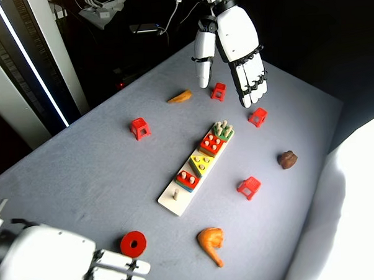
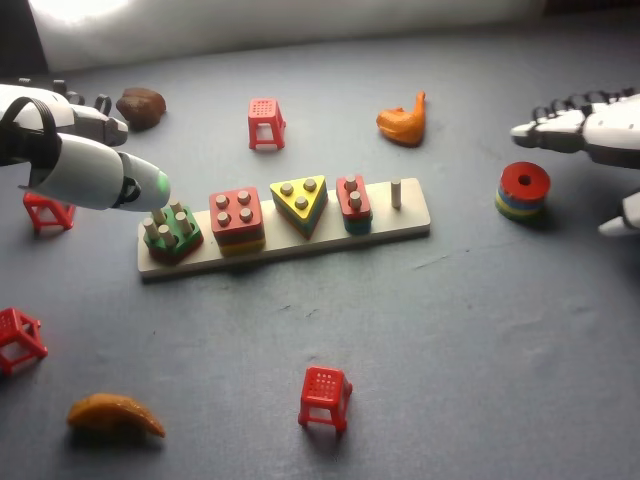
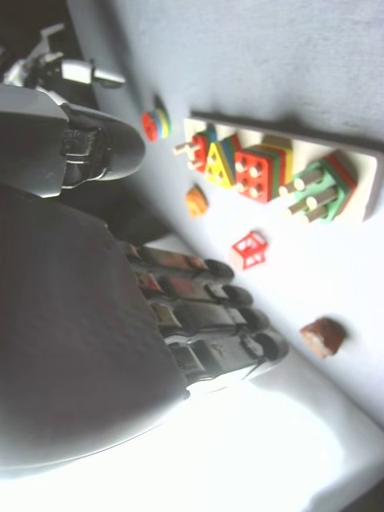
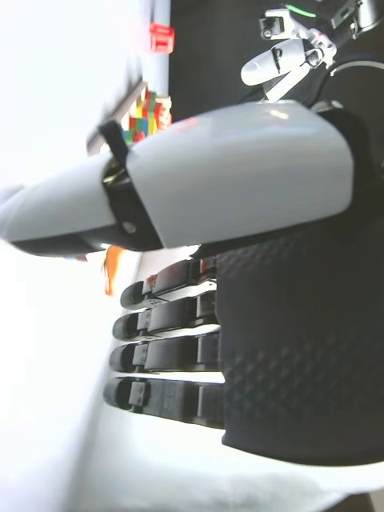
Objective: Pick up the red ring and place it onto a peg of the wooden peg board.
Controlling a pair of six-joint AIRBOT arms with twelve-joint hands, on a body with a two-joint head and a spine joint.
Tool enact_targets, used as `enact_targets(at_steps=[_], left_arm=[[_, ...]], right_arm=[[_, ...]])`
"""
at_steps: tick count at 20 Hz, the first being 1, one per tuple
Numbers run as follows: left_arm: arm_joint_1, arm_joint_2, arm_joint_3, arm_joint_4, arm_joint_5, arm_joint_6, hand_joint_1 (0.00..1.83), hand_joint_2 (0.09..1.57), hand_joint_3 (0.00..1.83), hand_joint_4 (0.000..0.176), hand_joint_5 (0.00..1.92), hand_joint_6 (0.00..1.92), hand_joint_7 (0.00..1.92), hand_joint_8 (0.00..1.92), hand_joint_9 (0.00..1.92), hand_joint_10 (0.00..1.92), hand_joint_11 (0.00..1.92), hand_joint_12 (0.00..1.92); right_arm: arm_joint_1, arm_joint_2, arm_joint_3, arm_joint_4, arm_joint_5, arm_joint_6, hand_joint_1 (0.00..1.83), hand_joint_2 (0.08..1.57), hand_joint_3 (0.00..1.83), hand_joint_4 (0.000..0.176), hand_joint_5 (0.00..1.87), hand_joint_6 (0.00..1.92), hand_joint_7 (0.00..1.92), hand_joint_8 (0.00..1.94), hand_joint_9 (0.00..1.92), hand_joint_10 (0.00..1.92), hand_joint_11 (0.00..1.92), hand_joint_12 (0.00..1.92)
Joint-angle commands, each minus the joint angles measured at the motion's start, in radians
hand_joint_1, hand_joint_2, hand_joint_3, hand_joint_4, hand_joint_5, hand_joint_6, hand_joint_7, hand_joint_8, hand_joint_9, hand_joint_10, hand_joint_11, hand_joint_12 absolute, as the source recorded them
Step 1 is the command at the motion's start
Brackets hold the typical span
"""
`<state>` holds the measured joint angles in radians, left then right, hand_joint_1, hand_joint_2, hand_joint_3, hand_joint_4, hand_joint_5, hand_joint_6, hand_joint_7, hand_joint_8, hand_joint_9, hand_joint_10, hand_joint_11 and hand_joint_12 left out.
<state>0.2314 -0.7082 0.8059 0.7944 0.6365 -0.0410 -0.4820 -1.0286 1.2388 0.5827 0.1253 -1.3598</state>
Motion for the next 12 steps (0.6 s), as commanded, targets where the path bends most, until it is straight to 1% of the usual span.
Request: enact_targets(at_steps=[1, 3, 4, 5, 6, 7, 8, 12], left_arm=[[-0.013, -0.003, 0.006, 0.048, -0.036, 0.003, 0.0, 1.28, 0.01, 0.0, 0.09, 0.01, 0.07, 0.01, 0.03, 0.01, 0.02, 0.01], [-0.013, -0.003, 0.006, 0.048, -0.036, 0.003, 0.0, 1.28, 0.01, 0.0, 0.09, 0.01, 0.08, 0.01, 0.04, 0.01, 0.04, 0.02], [-0.013, -0.003, 0.006, 0.048, -0.036, 0.003, 0.0, 1.28, 0.01, 0.0, 0.09, 0.0, 0.06, 0.01, 0.03, 0.0, 0.02, 0.01], [-0.013, -0.003, 0.007, 0.048, -0.036, 0.003, 0.0, 1.28, 0.0, 0.0, 0.08, 0.0, 0.06, 0.0, 0.02, 0.0, 0.01, 0.01], [-0.013, -0.004, 0.008, 0.048, -0.036, 0.003, 0.0, 1.28, 0.01, 0.0, 0.11, 0.01, 0.1, 0.02, 0.05, 0.01, 0.03, 0.02], [-0.013, -0.005, 0.009, 0.048, -0.036, 0.003, 0.0, 1.29, 0.01, 0.0, 0.12, 0.01, 0.1, 0.02, 0.06, 0.01, 0.04, 0.02], [-0.013, -0.007, 0.01, 0.048, -0.036, 0.003, 0.0, 1.29, 0.01, 0.0, 0.12, 0.01, 0.1, 0.01, 0.06, 0.01, 0.04, 0.02], [-0.013, -0.009, 0.012, 0.048, -0.036, 0.003, 0.0, 1.29, 0.0, 0.0, 0.1, 0.0, 0.08, 0.0, 0.04, 0.0, 0.02, 0.02]], right_arm=[[0.017, -0.005, 0.02, 0.006, 0.092, 0.0, 1.34, 1.08, 0.0, 0.0, 0.0, 0.0, 0.0, 0.0, 0.0, 0.0, 0.01, 0.16], [0.025, -0.037, 0.044, 0.022, 0.093, 0.004, 1.31, 1.09, 0.0, 0.0, 0.0, 0.0, 0.0, 0.0, 0.0, 0.0, 0.0, 0.2], [0.032, -0.053, 0.053, 0.022, 0.093, 0.004, 1.32, 1.1, 0.0, 0.0, 0.0, 0.0, 0.0, 0.0, 0.0, 0.0, 0.0, 0.19], [0.034, -0.061, 0.057, 0.022, 0.095, 0.004, 1.35, 1.09, 0.0, 0.0, 0.0, 0.0, 0.0, 0.0, 0.0, 0.0, 0.0, 0.21], [0.034, -0.07, 0.063, 0.022, 0.101, 0.004, 1.37, 1.09, 0.0, 0.0, 0.0, 0.0, 0.0, 0.0, 0.0, 0.0, 0.0, 0.15], [0.033, -0.078, 0.069, 0.022, 0.105, 0.004, 1.37, 1.09, 0.0, 0.0, 0.0, 0.0, 0.0, 0.0, 0.0, 0.0, 0.0, 0.13], [0.026, -0.089, 0.075, 0.022, 0.112, 0.005, 1.35, 1.1, 0.0, 0.0, 0.0, 0.0, 0.0, 0.0, 0.0, 0.0, 0.0, 0.18], [0.0, -0.121, 0.09, 0.022, 0.131, 0.004, 1.31, 1.09, 0.0, 0.0, 0.0, 0.0, 0.0, 0.0, 0.0, 0.0, 0.0, 0.2]])
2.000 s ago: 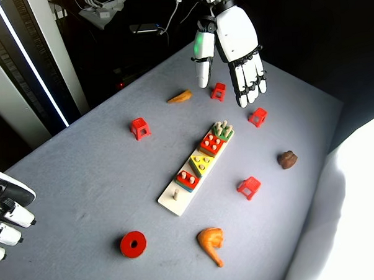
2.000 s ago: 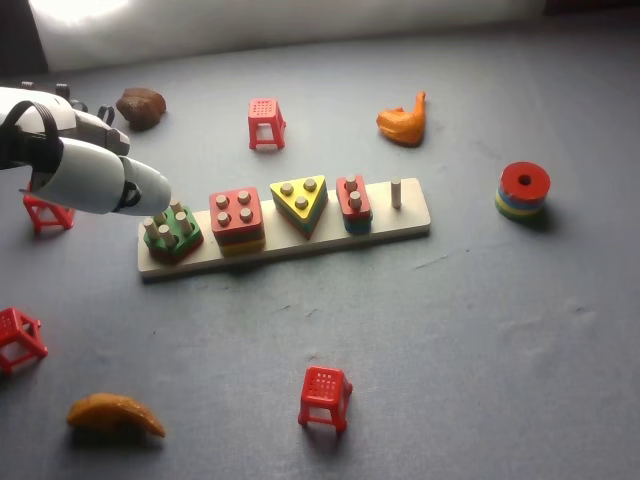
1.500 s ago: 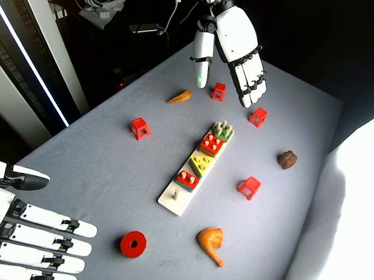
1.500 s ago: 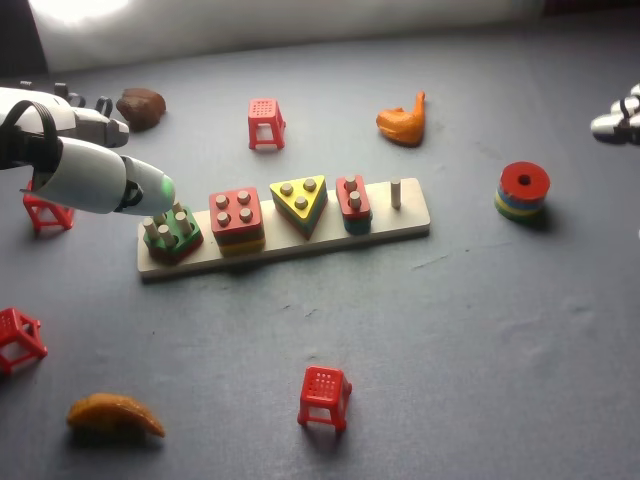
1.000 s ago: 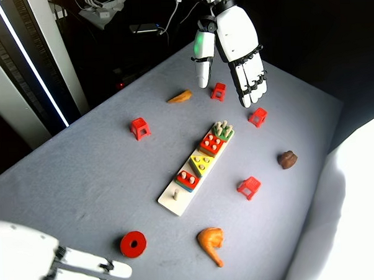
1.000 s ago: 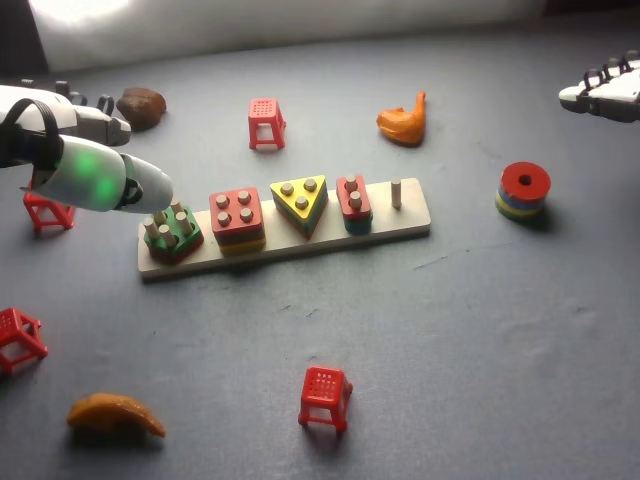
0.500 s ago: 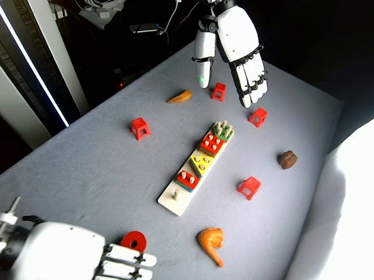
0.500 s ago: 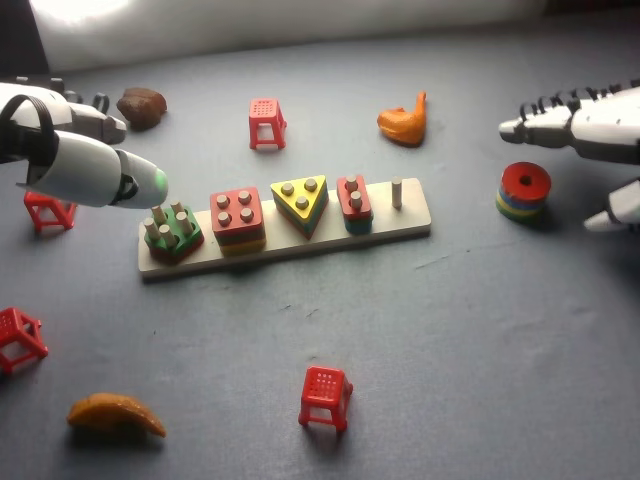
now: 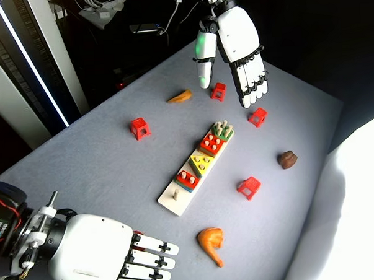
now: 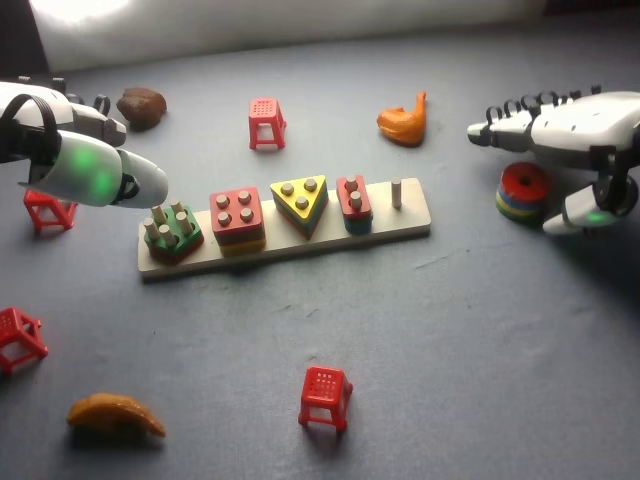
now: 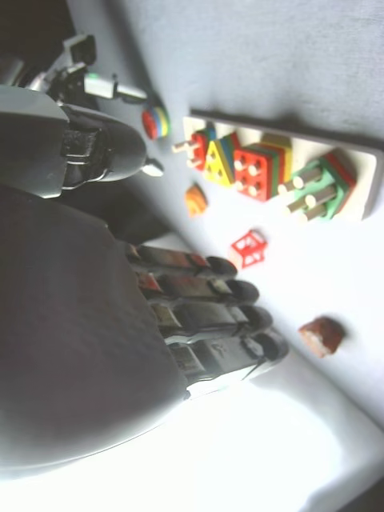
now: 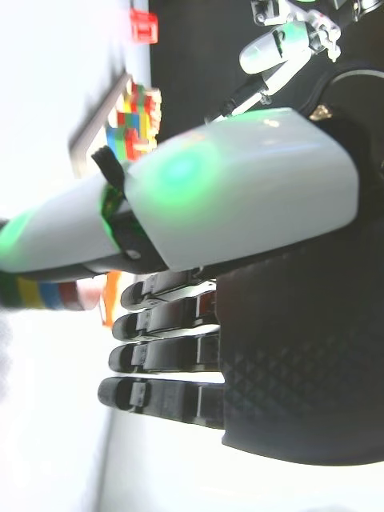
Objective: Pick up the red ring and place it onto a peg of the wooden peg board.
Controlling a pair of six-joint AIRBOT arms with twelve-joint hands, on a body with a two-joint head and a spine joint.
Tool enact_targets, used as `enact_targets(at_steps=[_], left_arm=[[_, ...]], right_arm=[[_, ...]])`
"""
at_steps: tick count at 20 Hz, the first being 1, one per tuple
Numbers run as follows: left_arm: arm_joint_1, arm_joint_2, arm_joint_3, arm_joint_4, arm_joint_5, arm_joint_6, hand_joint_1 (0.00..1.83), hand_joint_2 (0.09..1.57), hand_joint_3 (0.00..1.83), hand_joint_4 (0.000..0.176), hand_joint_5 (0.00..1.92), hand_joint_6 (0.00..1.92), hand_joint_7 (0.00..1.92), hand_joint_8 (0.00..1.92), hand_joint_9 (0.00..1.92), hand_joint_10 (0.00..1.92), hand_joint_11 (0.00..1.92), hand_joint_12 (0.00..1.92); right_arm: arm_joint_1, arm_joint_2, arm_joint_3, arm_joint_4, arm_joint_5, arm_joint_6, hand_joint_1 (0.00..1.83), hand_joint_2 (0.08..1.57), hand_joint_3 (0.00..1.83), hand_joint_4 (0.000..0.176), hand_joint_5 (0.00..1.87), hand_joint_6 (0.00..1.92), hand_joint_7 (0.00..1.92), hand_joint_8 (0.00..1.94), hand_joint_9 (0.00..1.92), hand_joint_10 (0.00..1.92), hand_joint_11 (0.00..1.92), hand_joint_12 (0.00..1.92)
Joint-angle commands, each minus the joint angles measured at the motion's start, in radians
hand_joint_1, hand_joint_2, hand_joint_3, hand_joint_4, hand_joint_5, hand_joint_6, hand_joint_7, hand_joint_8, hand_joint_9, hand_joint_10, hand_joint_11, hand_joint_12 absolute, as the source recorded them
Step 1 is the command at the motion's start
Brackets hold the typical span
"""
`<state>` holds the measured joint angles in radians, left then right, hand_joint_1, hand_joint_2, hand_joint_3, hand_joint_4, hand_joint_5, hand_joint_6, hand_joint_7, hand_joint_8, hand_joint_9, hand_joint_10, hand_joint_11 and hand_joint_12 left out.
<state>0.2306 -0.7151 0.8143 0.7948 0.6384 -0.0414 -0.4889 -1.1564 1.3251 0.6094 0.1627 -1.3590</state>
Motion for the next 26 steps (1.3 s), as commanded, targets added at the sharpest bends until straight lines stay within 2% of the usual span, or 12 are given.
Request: enact_targets(at_steps=[1, 6, 7, 8, 10, 13, 14, 15, 18, 19, 20, 26], left_arm=[[-0.012, -0.003, 0.003, 0.048, -0.038, 0.004, 0.0, 1.29, 0.01, 0.0, 0.1, 0.0, 0.07, 0.0, 0.02, 0.0, 0.0, 0.01], [-0.013, -0.003, 0.004, 0.048, -0.037, 0.004, 0.0, 1.29, 0.0, 0.0, 0.11, 0.01, 0.1, 0.01, 0.05, 0.01, 0.02, 0.01], [-0.013, -0.003, 0.004, 0.048, -0.037, 0.004, 0.0, 1.29, 0.0, 0.0, 0.1, 0.0, 0.1, 0.01, 0.05, 0.01, 0.01, 0.01], [-0.014, -0.003, 0.004, 0.048, -0.037, 0.004, 0.0, 1.29, 0.0, 0.0, 0.11, 0.0, 0.1, 0.01, 0.05, 0.01, 0.02, 0.01], [-0.014, -0.003, 0.004, 0.048, -0.037, 0.004, 0.0, 1.28, 0.0, 0.0, 0.11, 0.0, 0.1, 0.01, 0.05, 0.01, 0.02, 0.01], [-0.014, -0.003, 0.005, 0.048, -0.037, 0.003, 0.0, 1.29, 0.0, 0.0, 0.12, 0.01, 0.1, 0.01, 0.05, 0.01, 0.02, 0.01], [-0.014, -0.003, 0.005, 0.048, -0.037, 0.003, 0.0, 1.28, 0.0, 0.0, 0.11, 0.0, 0.1, 0.01, 0.05, 0.01, 0.03, 0.02], [-0.014, -0.003, 0.005, 0.048, -0.037, 0.003, 0.0, 1.28, 0.0, 0.0, 0.1, 0.0, 0.09, 0.0, 0.04, 0.0, 0.02, 0.02], [-0.014, -0.004, 0.005, 0.048, -0.037, 0.003, 0.0, 1.28, 0.0, 0.0, 0.09, 0.0, 0.08, 0.0, 0.04, 0.0, 0.02, 0.02], [-0.014, -0.004, 0.005, 0.048, -0.037, 0.003, 0.0, 1.29, 0.0, 0.0, 0.08, 0.0, 0.07, 0.0, 0.03, 0.0, 0.01, 0.01], [-0.014, -0.004, 0.005, 0.048, -0.037, 0.003, 0.0, 1.28, 0.0, 0.0, 0.09, 0.0, 0.07, 0.0, 0.04, 0.0, 0.02, 0.02], [-0.015, -0.005, 0.008, 0.048, -0.037, 0.003, 0.0, 1.29, 0.0, 0.0, 0.1, 0.01, 0.08, 0.01, 0.04, 0.01, 0.02, 0.01]], right_arm=[[0.003, -0.001, 0.01, -0.005, 0.097, 0.004, 1.32, 1.08, 0.0, 0.0, 0.0, 0.0, 0.0, 0.0, 0.0, 0.0, 0.0, 0.16], [-0.005, -0.024, 0.027, -0.005, 0.117, 0.004, 1.29, 1.08, 0.0, 0.0, 0.0, 0.0, 0.0, 0.0, 0.0, 0.0, 0.0, 0.3], [-0.008, -0.027, 0.028, -0.005, 0.119, 0.004, 1.41, 1.07, 0.0, 0.0, 0.01, 0.0, 0.0, 0.0, 0.0, 0.0, 0.0, 0.31], [-0.012, -0.029, 0.028, -0.005, 0.122, 0.004, 1.39, 1.07, 0.0, 0.0, 0.04, 0.01, 0.01, 0.0, 0.03, 0.01, 0.0, 0.43], [-0.023, -0.036, 0.03, -0.005, 0.129, 0.004, 1.38, 1.09, 0.0, 0.0, 0.31, 0.01, 0.31, 0.01, 0.33, 0.02, 0.0, 0.87], [-0.025, -0.04, 0.035, -0.005, 0.134, 0.004, 1.34, 1.12, 0.0, 0.0, 0.64, 0.01, 0.68, 0.01, 0.63, 0.02, 0.23, 0.94], [-0.025, -0.04, 0.035, -0.005, 0.136, 0.004, 1.26, 1.1, 0.0, 0.0, 0.92, 0.81, 1.02, 0.58, 0.98, 0.05, 0.64, 0.9], [-0.025, -0.04, 0.036, -0.005, 0.136, 0.004, 1.22, 1.12, 0.0, 0.001, 0.97, 1.07, 1.02, 0.83, 1.13, 0.04, 0.74, 1.03], [-0.026, -0.04, 0.036, -0.005, 0.137, 0.004, 1.21, 1.12, 0.0, 0.016, 0.97, 1.06, 0.99, 0.92, 1.17, 0.04, 0.72, 1.14], [-0.025, -0.04, 0.036, -0.005, 0.137, 0.004, 1.21, 1.13, 0.0, 0.016, 0.96, 1.08, 0.96, 0.96, 1.16, 0.03, 0.68, 1.16], [-0.02, -0.039, 0.035, -0.005, 0.134, 0.003, 1.21, 1.14, 0.0, 0.003, 0.95, 1.11, 0.94, 0.97, 1.14, 0.02, 0.66, 1.16], [0.058, -0.036, 0.035, -0.055, 0.092, -0.01, 1.21, 1.14, 0.0, 0.006, 0.92, 1.15, 0.97, 0.93, 1.12, 0.0, 0.69, 1.15]])
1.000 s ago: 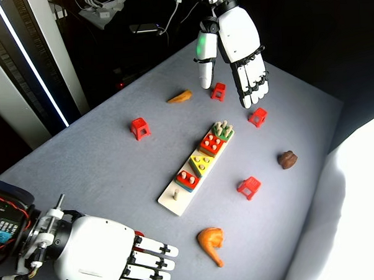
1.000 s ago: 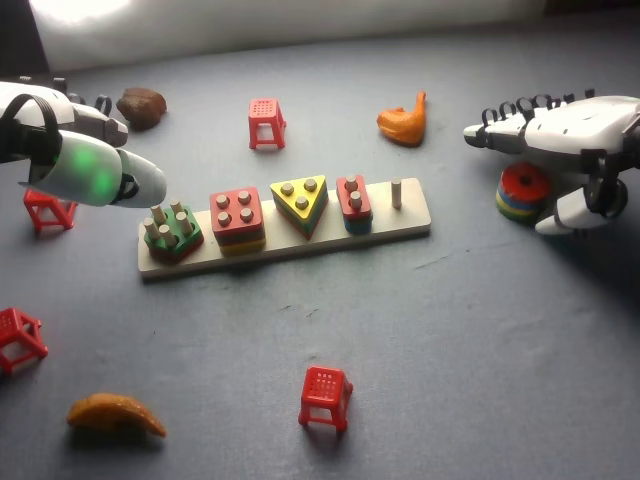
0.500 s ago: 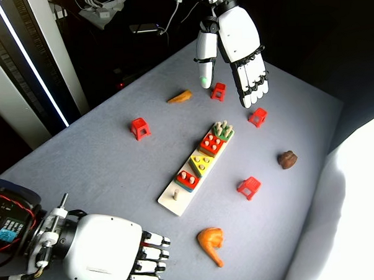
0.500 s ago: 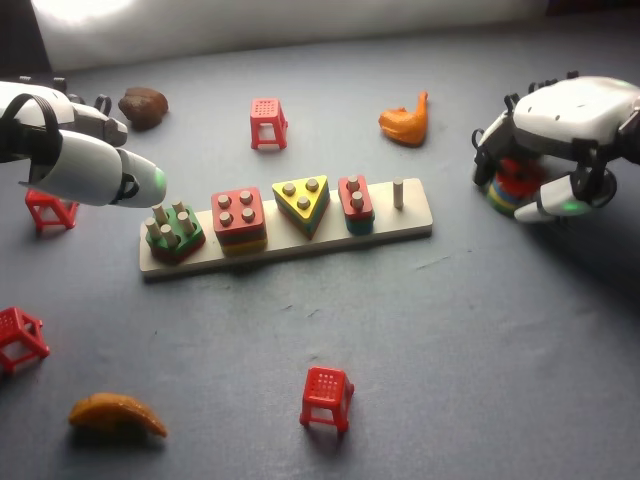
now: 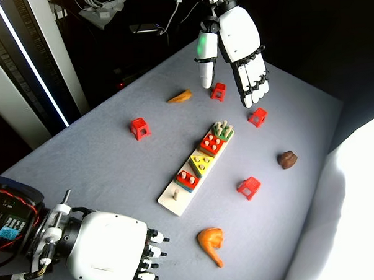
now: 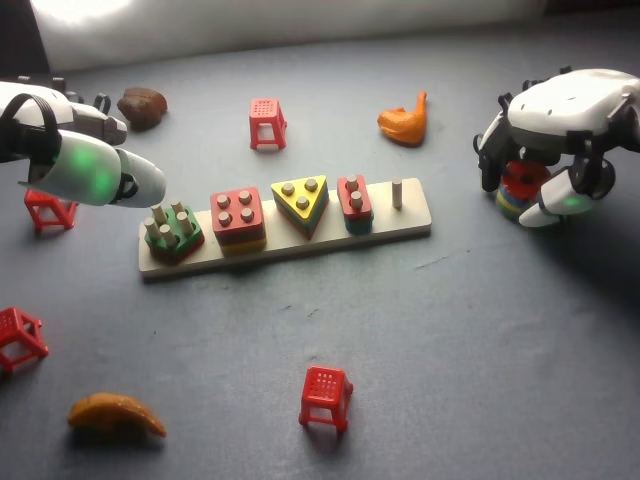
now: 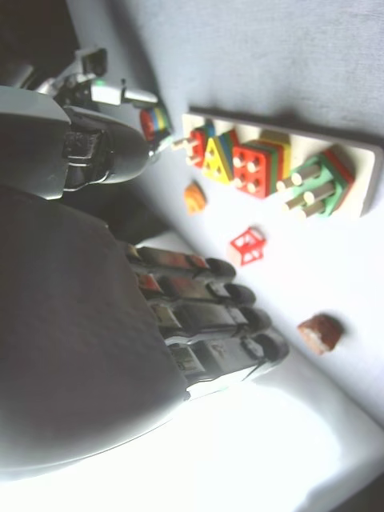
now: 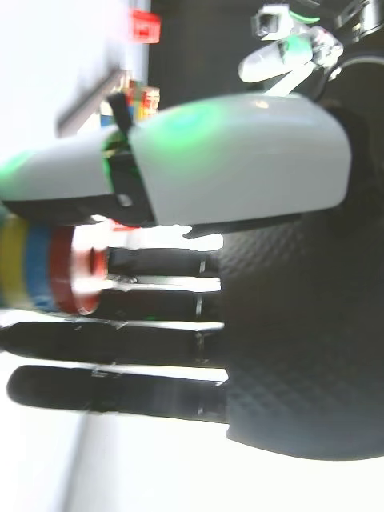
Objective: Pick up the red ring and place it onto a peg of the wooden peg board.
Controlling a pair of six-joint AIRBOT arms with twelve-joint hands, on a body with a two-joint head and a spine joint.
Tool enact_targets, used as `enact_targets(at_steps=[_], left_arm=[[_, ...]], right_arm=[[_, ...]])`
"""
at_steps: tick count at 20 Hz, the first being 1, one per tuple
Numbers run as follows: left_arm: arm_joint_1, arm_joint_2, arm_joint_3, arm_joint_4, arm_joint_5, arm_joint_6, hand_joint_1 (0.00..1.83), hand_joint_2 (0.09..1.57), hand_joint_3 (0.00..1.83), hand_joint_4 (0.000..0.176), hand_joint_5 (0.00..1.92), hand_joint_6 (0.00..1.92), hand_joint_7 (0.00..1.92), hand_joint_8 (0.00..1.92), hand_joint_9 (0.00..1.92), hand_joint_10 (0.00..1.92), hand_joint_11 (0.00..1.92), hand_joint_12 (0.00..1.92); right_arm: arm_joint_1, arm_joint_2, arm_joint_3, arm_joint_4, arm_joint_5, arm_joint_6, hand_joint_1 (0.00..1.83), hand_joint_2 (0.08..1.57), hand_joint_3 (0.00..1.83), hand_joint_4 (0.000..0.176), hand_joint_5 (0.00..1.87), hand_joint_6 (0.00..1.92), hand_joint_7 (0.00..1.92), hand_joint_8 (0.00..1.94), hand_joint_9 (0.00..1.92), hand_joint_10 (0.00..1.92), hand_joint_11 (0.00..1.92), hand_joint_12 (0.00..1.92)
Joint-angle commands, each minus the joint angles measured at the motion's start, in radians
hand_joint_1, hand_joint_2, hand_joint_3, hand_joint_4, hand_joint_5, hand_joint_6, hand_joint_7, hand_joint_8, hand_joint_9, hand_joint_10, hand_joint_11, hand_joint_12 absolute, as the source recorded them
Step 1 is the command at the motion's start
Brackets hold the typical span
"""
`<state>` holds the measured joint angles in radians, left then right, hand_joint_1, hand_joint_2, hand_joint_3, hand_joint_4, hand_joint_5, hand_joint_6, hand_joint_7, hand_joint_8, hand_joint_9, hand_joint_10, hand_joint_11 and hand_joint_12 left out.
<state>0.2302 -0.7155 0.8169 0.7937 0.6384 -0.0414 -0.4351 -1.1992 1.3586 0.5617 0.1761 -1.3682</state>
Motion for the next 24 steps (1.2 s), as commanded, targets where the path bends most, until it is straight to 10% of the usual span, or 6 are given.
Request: enact_targets(at_steps=[1, 5, 6, 10, 24], left_arm=[[-0.015, -0.007, 0.007, 0.049, -0.038, 0.003, 0.0, 1.28, 0.0, 0.0, 0.09, 0.01, 0.07, 0.0, 0.03, 0.0, 0.02, 0.01], [-0.015, -0.009, 0.008, 0.049, -0.038, 0.003, 0.0, 1.28, 0.0, 0.0, 0.1, 0.01, 0.08, 0.01, 0.05, 0.01, 0.03, 0.02], [-0.015, -0.009, 0.008, 0.049, -0.038, 0.003, 0.0, 1.29, 0.0, 0.0, 0.11, 0.01, 0.08, 0.01, 0.05, 0.01, 0.03, 0.02], [-0.016, -0.011, 0.01, 0.049, -0.038, 0.003, 0.0, 1.28, 0.0, 0.0, 0.08, 0.0, 0.08, 0.0, 0.04, 0.0, 0.02, 0.02], [-0.017, -0.012, 0.012, 0.049, -0.038, 0.003, 0.0, 1.29, 0.0, 0.0, 0.1, 0.01, 0.09, 0.0, 0.05, 0.0, 0.01, 0.03]], right_arm=[[0.028, 0.006, 0.002, -0.007, 0.059, 0.0, 1.21, 1.14, 0.0, 0.0, 0.92, 1.17, 0.98, 0.9, 1.11, 0.0, 0.69, 1.15], [0.113, -0.005, 0.001, 0.024, -0.056, 0.008, 1.21, 1.15, 0.0, 0.0, 0.91, 1.18, 0.93, 0.98, 1.09, 0.0, 0.67, 1.11], [0.128, -0.011, 0.001, 0.024, -0.074, 0.008, 1.34, 1.11, 0.0, 0.0, 0.96, 1.04, 1.04, 0.79, 0.93, 0.93, 0.71, 1.16], [0.189, -0.046, 0.001, 0.023, -0.102, -0.019, 1.22, 1.13, 0.0, 0.0, 0.96, 1.12, 0.99, 0.88, 1.05, 0.12, 0.69, 1.13], [0.19, -0.113, -0.023, -0.098, -0.038, -0.053, 1.2, 1.15, 0.0, 0.0, 0.91, 1.18, 0.92, 1.0, 1.07, 0.01, 0.64, 1.19]])
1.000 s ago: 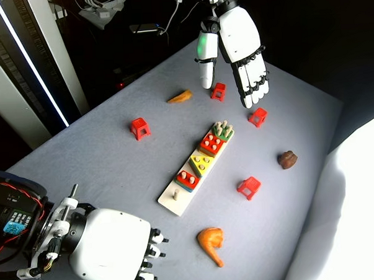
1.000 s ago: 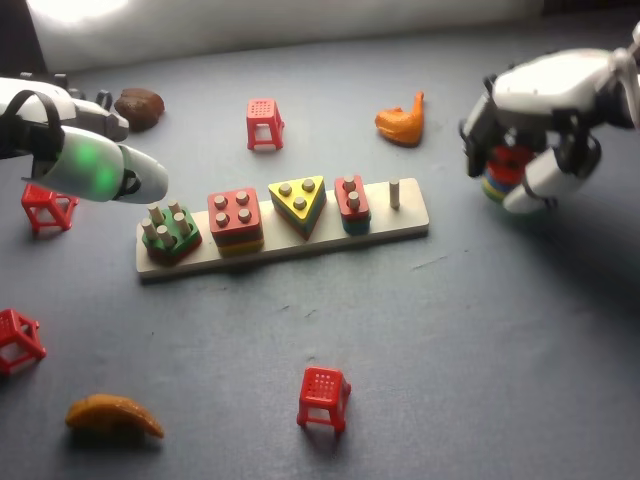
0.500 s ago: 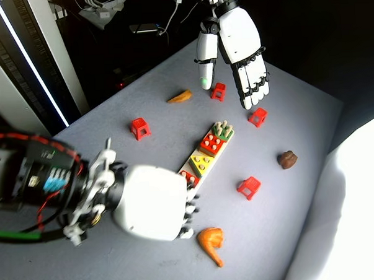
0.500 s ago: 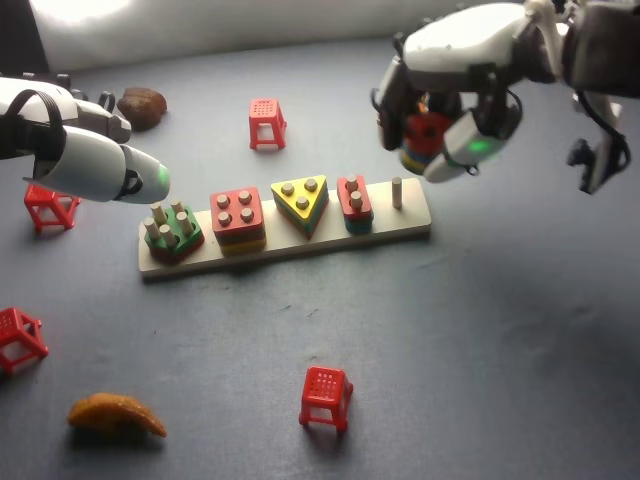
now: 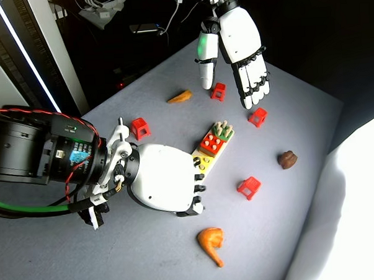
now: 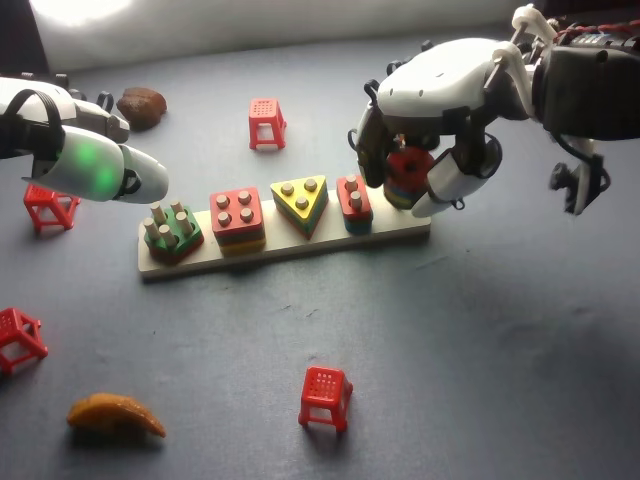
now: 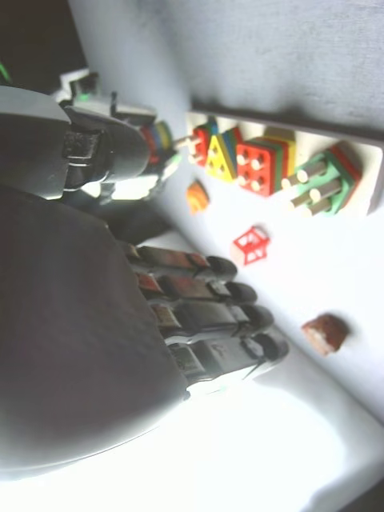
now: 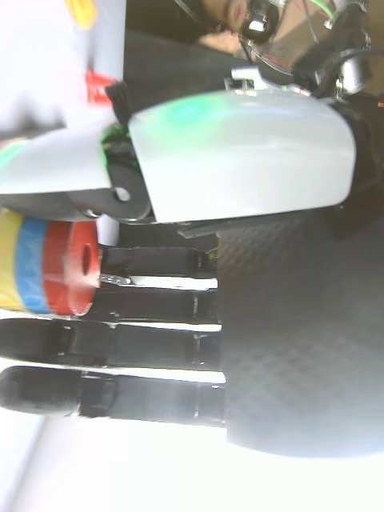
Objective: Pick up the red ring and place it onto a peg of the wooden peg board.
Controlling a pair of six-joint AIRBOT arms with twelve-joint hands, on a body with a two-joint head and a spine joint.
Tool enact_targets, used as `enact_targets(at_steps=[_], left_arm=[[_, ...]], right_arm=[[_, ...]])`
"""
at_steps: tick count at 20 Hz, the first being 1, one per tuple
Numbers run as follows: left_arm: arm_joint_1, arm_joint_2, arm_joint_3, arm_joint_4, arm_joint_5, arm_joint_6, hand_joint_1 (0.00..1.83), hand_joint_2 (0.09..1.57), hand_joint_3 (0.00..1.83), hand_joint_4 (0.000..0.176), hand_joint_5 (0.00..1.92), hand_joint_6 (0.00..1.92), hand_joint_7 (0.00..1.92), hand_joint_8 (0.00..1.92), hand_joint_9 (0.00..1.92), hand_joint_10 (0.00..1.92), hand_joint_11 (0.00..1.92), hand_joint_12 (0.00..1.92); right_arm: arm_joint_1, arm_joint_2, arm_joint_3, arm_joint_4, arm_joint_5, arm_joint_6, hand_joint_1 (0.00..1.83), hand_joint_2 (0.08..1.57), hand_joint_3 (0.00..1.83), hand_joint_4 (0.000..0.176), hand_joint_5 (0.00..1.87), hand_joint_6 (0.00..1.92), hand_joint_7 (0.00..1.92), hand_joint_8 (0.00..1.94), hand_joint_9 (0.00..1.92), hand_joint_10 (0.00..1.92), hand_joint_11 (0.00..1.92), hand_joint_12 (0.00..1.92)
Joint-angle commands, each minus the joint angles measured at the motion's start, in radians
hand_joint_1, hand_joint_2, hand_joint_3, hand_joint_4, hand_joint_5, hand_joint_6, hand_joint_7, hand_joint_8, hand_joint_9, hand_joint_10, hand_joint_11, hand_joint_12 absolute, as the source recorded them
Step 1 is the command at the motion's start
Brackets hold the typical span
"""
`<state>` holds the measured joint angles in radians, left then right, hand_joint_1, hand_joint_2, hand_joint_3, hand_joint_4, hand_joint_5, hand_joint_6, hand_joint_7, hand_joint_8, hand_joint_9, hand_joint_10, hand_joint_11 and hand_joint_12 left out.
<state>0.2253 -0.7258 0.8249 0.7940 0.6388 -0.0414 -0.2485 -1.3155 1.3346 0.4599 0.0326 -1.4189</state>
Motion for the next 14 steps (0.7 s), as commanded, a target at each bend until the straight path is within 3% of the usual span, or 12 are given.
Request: enact_targets(at_steps=[1, 5, 6, 7, 13, 14], left_arm=[[-0.012, -0.003, 0.005, 0.049, -0.038, 0.003, 0.0, 1.28, 0.0, 0.0, 0.1, 0.0, 0.09, 0.0, 0.04, 0.0, 0.0, 0.03], [-0.012, -0.004, 0.005, 0.049, -0.038, 0.003, 0.0, 1.3, 0.01, 0.0, 0.12, 0.01, 0.11, 0.01, 0.07, 0.01, 0.02, 0.04], [-0.012, -0.004, 0.005, 0.049, -0.038, 0.003, 0.0, 1.29, 0.0, 0.0, 0.12, 0.01, 0.11, 0.01, 0.07, 0.01, 0.02, 0.04], [-0.012, -0.005, 0.005, 0.049, -0.038, 0.003, 0.0, 1.29, 0.0, 0.0, 0.12, 0.01, 0.11, 0.01, 0.07, 0.01, 0.02, 0.05], [-0.013, -0.007, 0.008, 0.049, -0.038, 0.003, 0.0, 1.29, 0.0, 0.0, 0.12, 0.01, 0.11, 0.01, 0.08, 0.01, 0.04, 0.06], [-0.013, -0.007, 0.008, 0.049, -0.038, 0.003, 0.0, 1.28, 0.0, 0.0, 0.11, 0.0, 0.1, 0.0, 0.08, 0.01, 0.04, 0.07]], right_arm=[[-0.005, -0.002, 0.004, -0.014, 0.122, -0.002, 1.2, 1.16, 0.0, 0.0, 0.91, 1.2, 0.91, 1.01, 1.07, 0.01, 0.64, 1.2], [-0.012, -0.03, 0.032, -0.02, 0.148, -0.002, 1.21, 1.14, 0.0, 0.0, 0.92, 1.18, 0.96, 0.93, 1.08, 0.01, 0.66, 1.1], [-0.011, -0.038, 0.041, -0.021, 0.15, -0.002, 1.21, 1.13, 0.0, 0.019, 0.94, 1.1, 0.99, 0.92, 1.13, 0.03, 0.72, 1.13], [-0.01, -0.042, 0.046, -0.021, 0.152, -0.002, 1.21, 1.15, 0.0, 0.0, 0.92, 1.17, 0.94, 0.97, 1.1, 0.01, 0.68, 1.14], [-0.01, -0.058, 0.056, -0.024, 0.146, -0.002, 1.21, 1.14, 0.0, 0.007, 0.92, 1.16, 0.96, 0.95, 1.1, 0.01, 0.66, 1.18], [-0.011, -0.057, 0.056, -0.024, 0.141, -0.002, 1.21, 1.14, 0.0, 0.0, 0.93, 1.16, 0.94, 0.96, 1.1, 0.01, 0.68, 1.14]])
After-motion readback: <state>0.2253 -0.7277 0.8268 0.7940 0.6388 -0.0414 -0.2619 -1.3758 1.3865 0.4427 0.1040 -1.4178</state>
